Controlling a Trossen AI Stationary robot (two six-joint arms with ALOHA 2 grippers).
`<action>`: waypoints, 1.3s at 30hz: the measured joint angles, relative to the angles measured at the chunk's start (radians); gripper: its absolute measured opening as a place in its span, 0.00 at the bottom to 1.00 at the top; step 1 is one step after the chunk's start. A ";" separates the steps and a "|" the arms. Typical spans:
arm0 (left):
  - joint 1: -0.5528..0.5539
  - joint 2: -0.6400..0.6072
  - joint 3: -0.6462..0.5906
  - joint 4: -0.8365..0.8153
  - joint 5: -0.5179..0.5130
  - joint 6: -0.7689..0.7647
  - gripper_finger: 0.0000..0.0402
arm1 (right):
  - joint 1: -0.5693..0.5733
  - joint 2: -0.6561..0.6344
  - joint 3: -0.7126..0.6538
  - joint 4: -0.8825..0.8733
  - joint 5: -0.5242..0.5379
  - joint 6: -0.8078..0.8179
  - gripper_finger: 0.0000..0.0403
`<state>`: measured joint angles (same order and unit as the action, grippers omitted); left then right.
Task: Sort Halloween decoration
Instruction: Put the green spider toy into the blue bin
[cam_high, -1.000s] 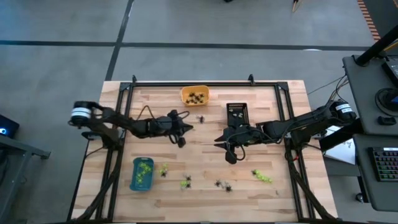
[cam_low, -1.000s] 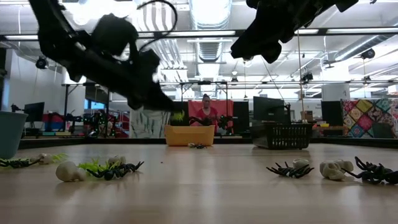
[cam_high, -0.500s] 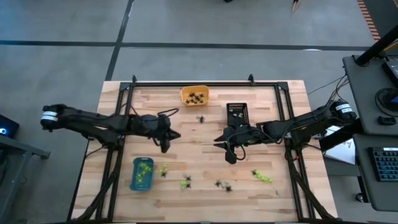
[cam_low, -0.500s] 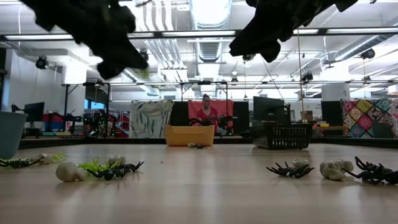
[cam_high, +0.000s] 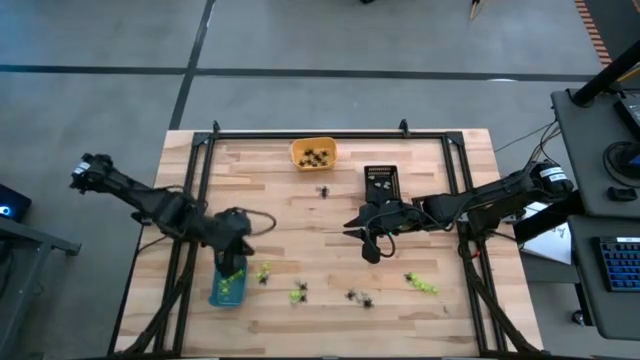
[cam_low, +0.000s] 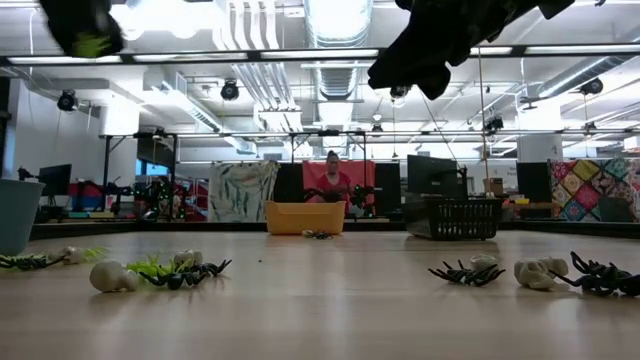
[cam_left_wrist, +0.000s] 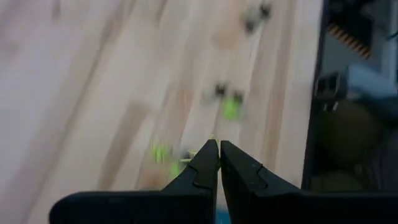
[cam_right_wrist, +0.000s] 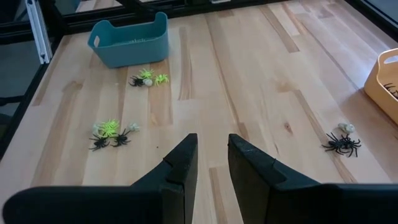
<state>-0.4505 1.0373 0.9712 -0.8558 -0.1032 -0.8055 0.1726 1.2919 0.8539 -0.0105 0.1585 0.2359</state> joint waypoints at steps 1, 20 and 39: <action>-0.026 0.006 0.002 -0.033 0.001 -0.039 0.00 | 0.000 0.000 0.000 0.001 0.000 0.000 0.20; -0.184 0.244 -0.075 -0.227 0.124 -0.331 0.00 | 0.010 0.000 0.000 0.002 0.000 0.036 0.20; -0.183 0.286 -0.075 -0.248 0.139 -0.326 0.25 | 0.011 0.000 0.000 0.001 0.000 0.045 0.20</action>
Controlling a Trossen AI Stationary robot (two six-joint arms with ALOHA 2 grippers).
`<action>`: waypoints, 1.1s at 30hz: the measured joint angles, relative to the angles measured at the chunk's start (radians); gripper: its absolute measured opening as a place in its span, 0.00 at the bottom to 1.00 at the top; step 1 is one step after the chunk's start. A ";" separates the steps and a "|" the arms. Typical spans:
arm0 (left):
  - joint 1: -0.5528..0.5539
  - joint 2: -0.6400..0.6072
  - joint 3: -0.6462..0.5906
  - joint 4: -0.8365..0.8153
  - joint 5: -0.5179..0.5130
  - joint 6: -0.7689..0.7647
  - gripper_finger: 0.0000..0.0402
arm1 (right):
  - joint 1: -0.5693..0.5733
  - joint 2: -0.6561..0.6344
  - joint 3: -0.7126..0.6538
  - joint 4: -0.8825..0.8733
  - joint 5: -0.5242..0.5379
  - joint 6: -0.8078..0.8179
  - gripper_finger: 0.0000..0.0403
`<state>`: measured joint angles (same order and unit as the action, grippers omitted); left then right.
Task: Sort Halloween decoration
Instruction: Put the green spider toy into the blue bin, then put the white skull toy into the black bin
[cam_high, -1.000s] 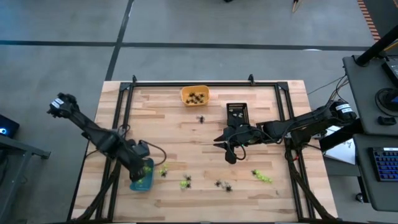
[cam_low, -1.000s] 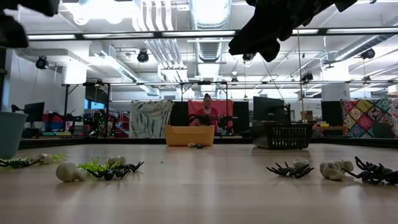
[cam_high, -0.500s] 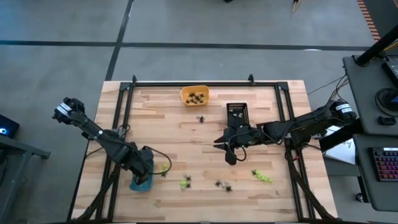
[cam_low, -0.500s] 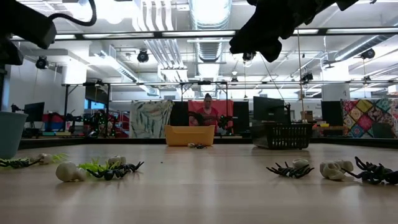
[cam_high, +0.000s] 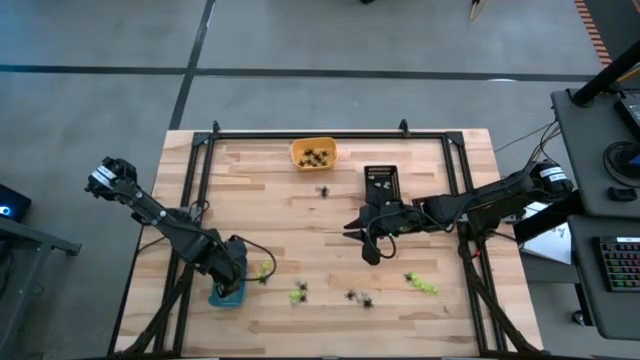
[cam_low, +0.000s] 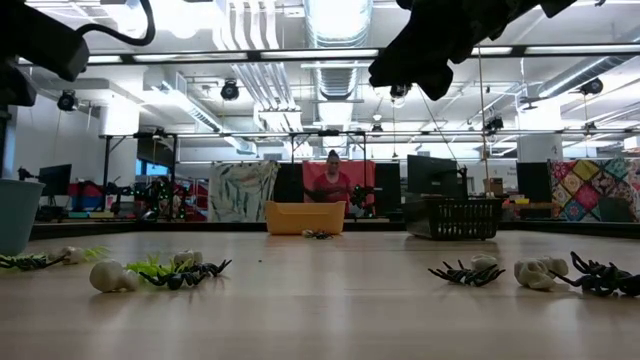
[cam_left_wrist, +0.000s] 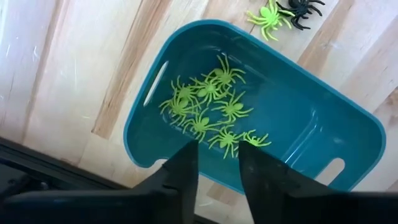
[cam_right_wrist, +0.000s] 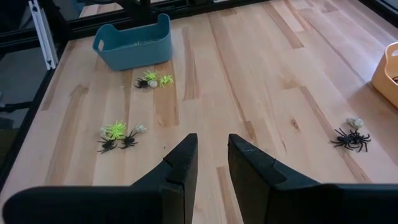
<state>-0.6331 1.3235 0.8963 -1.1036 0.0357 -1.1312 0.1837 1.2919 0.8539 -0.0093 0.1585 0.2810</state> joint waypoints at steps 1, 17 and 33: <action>0.000 0.000 0.000 0.001 0.000 0.006 0.27 | 0.000 0.000 0.000 0.000 0.000 0.000 0.20; 0.000 -0.001 0.120 0.054 -0.107 0.202 0.33 | 0.007 -0.009 0.007 -0.075 -0.118 0.112 0.20; 0.025 -0.001 0.119 0.511 -0.370 0.855 0.32 | 0.117 -0.008 0.008 -0.154 -0.193 0.219 0.20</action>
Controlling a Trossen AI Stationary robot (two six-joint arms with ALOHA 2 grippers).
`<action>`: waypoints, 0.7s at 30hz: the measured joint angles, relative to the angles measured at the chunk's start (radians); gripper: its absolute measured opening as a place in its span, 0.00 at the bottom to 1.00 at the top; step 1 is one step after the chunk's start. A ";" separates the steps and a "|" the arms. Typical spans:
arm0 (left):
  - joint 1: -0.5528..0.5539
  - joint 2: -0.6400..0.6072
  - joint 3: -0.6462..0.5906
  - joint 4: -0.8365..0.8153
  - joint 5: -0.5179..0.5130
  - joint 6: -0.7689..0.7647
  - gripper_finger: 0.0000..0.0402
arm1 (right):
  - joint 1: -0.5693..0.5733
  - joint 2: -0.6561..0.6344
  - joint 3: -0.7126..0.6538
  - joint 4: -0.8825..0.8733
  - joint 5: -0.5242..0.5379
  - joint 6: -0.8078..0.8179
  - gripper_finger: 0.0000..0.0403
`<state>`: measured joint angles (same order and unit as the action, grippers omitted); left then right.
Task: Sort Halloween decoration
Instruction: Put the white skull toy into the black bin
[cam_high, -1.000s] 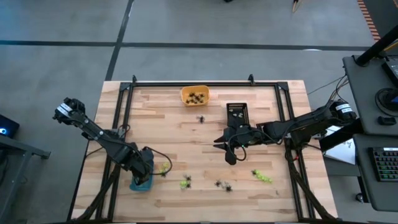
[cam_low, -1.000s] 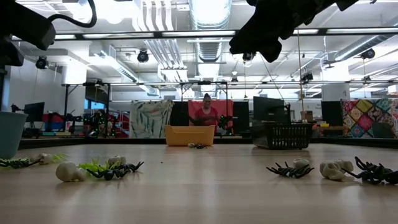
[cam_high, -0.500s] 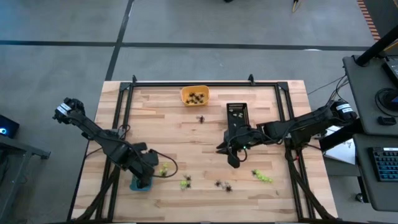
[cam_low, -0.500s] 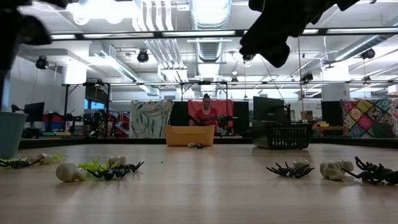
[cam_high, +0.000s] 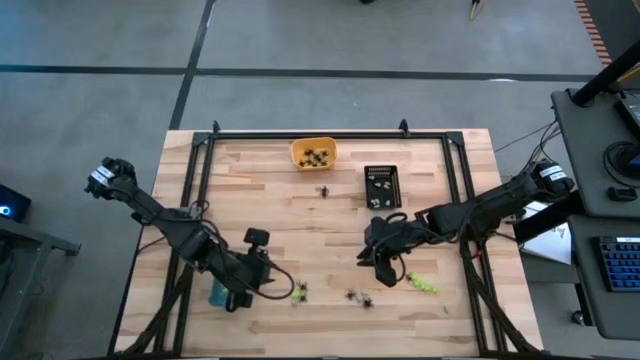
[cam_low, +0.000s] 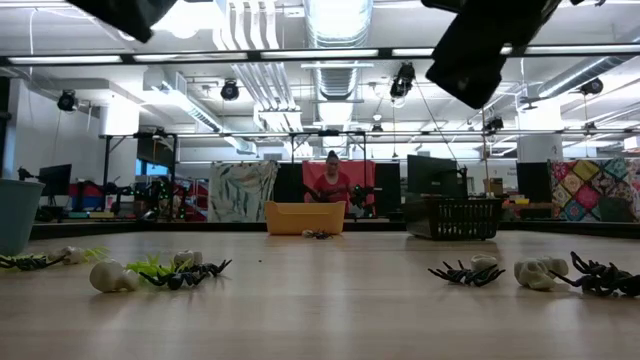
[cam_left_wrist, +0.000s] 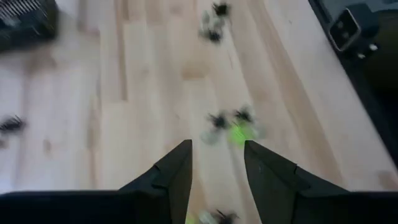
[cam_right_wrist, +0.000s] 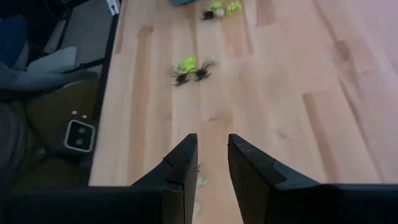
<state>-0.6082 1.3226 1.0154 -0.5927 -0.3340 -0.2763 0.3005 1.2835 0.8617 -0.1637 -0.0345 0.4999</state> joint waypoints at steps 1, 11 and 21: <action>0.007 0.001 -0.003 0.014 -0.010 0.017 0.32 | 0.008 0.000 0.000 -0.008 0.000 0.018 0.20; 0.097 0.100 -0.018 0.107 -0.024 0.151 0.35 | 0.097 0.000 0.001 -0.221 -0.070 0.366 0.20; 0.119 0.260 -0.020 0.230 0.032 0.249 0.41 | 0.147 0.000 0.001 -0.220 -0.027 0.408 0.20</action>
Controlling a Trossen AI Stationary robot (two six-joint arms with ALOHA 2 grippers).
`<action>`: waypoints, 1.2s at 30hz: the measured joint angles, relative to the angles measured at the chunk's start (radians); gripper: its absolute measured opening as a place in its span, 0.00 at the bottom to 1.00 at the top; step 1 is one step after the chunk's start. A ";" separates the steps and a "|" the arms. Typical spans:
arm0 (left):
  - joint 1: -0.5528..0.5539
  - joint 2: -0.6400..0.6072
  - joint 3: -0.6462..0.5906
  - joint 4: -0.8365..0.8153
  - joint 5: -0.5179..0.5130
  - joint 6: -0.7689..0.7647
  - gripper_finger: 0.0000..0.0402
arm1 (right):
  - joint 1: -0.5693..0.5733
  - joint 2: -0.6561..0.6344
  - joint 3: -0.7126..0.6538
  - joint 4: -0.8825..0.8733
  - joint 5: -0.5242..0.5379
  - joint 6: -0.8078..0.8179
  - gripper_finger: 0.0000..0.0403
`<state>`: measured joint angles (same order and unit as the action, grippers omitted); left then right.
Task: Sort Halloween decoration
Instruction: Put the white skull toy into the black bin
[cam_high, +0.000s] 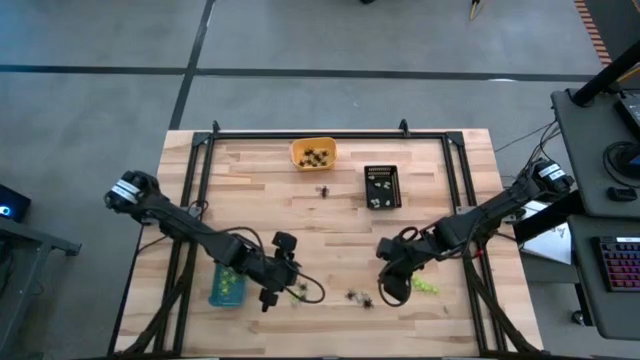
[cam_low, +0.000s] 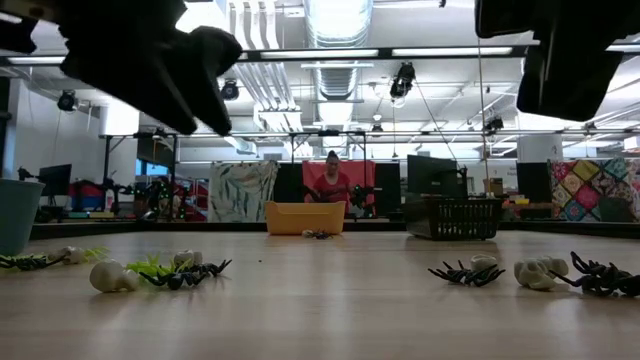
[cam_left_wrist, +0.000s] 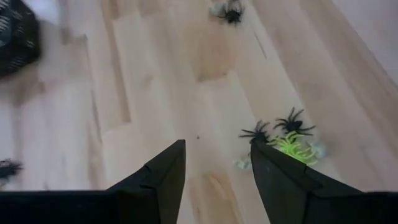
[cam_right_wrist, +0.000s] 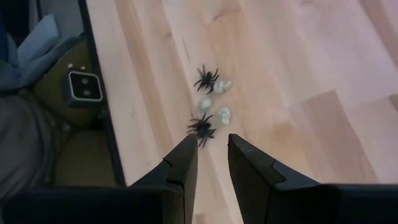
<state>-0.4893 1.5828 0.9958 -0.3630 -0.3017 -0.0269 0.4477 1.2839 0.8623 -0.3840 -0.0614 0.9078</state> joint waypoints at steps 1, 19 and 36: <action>0.002 0.008 0.000 -0.002 0.010 -0.001 0.41 | 0.000 0.000 0.000 0.000 0.007 -0.001 0.20; 0.006 0.053 -0.016 0.005 0.113 -0.016 0.41 | 0.000 0.000 0.000 -0.001 0.089 0.022 0.20; 0.007 0.053 -0.107 0.153 0.074 -0.106 0.41 | 0.000 0.000 0.000 -0.001 0.118 0.043 0.20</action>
<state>-0.4828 1.6356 0.8888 -0.2099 -0.2276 -0.1332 0.4473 1.2842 0.8623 -0.3851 0.0565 0.9508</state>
